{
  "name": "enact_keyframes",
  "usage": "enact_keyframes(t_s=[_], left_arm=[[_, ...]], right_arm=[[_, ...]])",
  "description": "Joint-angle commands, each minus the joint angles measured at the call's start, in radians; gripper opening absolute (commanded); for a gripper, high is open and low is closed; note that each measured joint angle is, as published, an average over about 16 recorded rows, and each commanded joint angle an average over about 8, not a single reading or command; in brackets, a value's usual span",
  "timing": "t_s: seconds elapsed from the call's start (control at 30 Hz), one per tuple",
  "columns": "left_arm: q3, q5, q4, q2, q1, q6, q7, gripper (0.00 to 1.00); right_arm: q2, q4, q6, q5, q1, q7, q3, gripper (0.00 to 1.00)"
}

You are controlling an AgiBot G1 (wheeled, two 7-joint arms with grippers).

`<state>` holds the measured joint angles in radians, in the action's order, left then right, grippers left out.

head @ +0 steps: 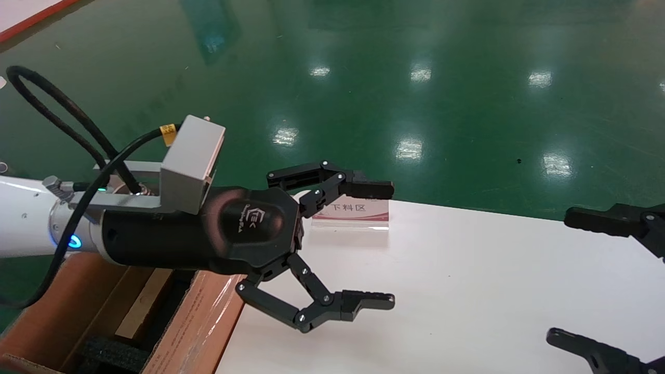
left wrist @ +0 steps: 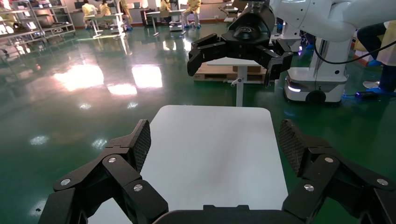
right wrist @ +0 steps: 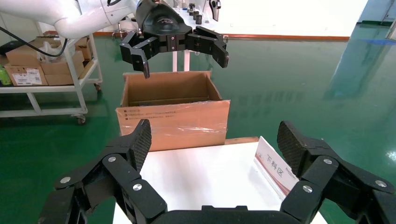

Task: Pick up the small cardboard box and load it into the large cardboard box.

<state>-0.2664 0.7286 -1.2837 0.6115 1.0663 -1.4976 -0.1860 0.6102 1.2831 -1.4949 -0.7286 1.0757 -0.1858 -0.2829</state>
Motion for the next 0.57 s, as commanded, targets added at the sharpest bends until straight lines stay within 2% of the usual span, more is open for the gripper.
enact_keyframes(t_s=[0.03,0.57], left_arm=[[-0.002,0.000,0.000,0.000,0.001,0.000,0.000,1.00],[-0.014,0.002,0.000,0.000,0.009,0.002,-0.002,1.00]], right_arm=[[0.000,0.000,0.000,0.000,0.000,0.000,0.000,1.00],[0.000,0.000,0.001,0.000,0.000,0.001,-0.001,1.00]])
